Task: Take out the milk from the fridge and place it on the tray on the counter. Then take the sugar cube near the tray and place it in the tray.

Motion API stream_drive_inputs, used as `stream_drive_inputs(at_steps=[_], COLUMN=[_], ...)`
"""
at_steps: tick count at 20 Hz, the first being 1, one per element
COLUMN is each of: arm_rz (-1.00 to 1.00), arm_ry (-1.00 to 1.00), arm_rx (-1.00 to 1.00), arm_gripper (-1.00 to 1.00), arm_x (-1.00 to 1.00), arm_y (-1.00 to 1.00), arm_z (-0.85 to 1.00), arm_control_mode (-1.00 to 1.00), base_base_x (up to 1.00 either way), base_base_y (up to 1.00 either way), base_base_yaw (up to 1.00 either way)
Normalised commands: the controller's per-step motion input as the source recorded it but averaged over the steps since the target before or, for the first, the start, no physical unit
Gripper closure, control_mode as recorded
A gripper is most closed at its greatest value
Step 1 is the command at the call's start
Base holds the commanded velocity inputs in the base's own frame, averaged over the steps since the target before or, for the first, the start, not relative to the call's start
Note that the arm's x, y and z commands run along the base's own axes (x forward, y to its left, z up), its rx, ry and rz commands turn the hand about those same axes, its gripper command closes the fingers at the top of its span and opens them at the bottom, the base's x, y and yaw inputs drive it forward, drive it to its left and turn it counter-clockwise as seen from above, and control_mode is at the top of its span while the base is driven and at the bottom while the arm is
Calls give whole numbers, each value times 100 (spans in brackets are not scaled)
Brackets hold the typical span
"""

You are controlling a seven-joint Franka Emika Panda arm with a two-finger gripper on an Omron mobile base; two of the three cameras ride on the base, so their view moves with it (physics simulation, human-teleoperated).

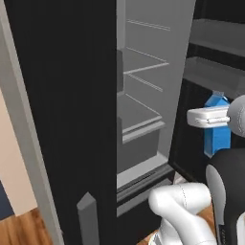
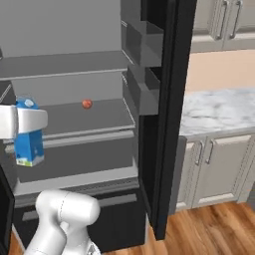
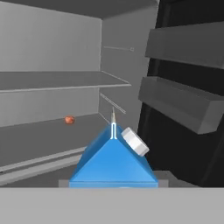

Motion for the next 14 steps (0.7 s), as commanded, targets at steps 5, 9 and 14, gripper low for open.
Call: stream_drive_inputs(at_steps=[5,9,14], arm_rz=[0,0,0], arm_ry=[0,0,0], arm_rx=[0,0,0], arm_gripper=[100,100,100], arm_x=[0,0,0], arm_y=[0,0,0], arm_z=[0,0,0], arm_control_mode=[100,100,100], base_base_x=[-52,-15,-51], base_base_y=[9,6,2], base_base_yaw=[-90,-99,-91])
